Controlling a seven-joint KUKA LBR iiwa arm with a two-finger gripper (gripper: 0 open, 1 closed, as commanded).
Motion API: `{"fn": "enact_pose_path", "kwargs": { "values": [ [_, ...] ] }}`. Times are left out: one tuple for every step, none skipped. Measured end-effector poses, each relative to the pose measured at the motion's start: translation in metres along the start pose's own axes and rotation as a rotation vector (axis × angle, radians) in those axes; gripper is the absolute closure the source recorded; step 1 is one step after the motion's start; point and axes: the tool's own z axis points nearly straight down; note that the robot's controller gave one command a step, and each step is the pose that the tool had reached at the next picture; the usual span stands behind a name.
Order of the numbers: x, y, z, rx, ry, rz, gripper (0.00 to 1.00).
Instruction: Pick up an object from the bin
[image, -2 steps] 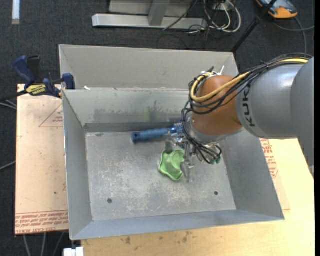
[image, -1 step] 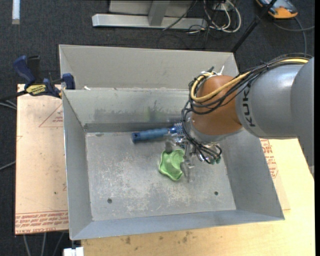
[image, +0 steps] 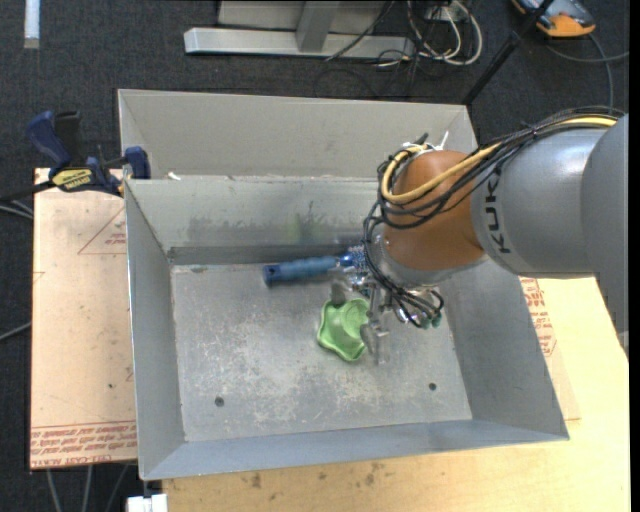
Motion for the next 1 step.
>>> {"fn": "enact_pose_path", "kwargs": {
  "values": [
    [0.0001, 0.0003, 0.0001, 0.0, 0.0, -0.007, 0.0]
  ]
}}
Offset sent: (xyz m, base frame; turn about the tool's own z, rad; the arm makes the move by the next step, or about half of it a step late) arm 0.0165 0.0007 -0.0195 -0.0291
